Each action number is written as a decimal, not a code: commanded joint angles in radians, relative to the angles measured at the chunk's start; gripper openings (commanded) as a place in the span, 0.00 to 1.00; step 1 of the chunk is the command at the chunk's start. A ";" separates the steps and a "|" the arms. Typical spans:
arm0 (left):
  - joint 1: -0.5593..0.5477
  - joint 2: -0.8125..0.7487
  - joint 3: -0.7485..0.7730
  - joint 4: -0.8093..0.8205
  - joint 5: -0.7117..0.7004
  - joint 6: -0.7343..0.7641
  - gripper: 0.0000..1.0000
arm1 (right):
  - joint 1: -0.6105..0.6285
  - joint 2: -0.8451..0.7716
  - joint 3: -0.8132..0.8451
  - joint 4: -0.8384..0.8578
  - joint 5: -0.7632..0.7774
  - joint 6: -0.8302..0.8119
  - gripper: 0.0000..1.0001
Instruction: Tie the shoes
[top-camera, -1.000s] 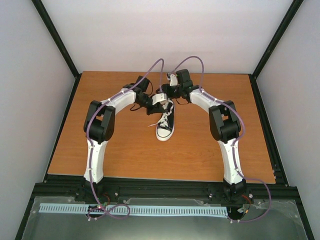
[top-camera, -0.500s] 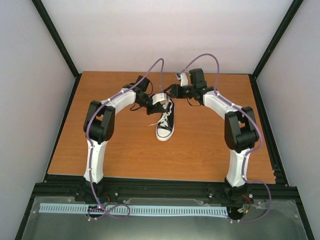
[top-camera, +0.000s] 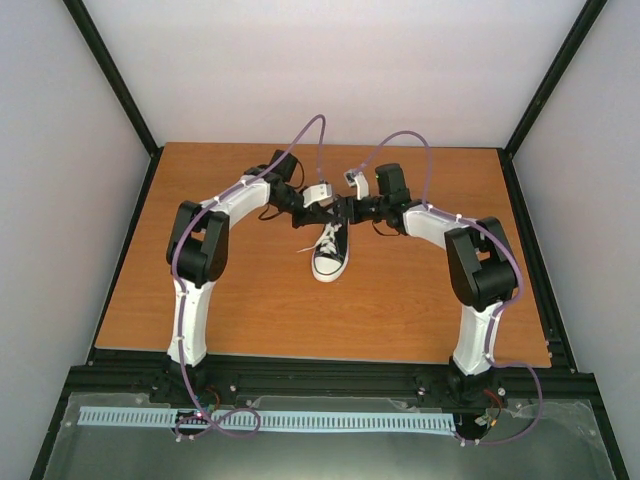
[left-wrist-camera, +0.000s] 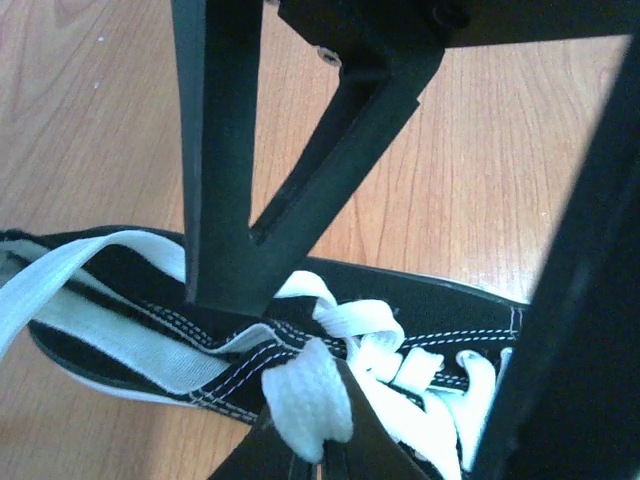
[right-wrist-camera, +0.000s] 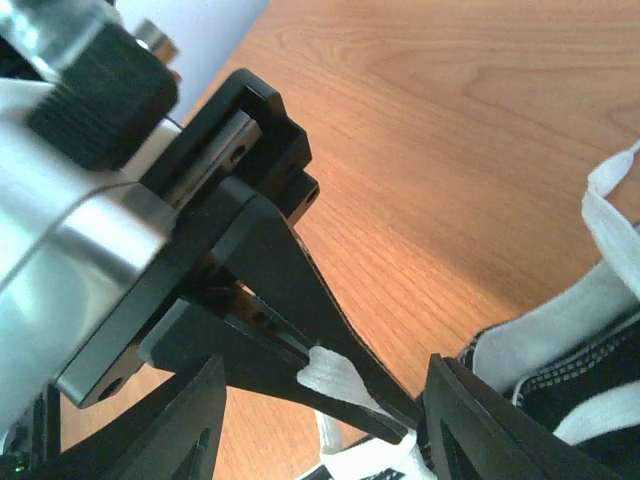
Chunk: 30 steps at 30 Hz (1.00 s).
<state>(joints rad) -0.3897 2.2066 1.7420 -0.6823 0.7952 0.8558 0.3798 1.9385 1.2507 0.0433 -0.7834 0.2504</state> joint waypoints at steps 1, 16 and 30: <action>0.003 -0.007 0.043 -0.005 0.016 -0.004 0.01 | 0.002 0.025 0.009 0.114 -0.021 -0.007 0.56; 0.004 -0.003 0.060 -0.007 0.015 -0.015 0.01 | 0.004 0.035 0.012 0.077 -0.008 -0.007 0.09; 0.086 0.033 0.254 -0.315 -0.103 0.335 0.62 | -0.012 -0.001 0.022 0.009 0.021 -0.040 0.03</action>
<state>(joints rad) -0.3637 2.2288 1.9144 -0.8951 0.7574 0.9955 0.3714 1.9648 1.2526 0.0704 -0.7696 0.2417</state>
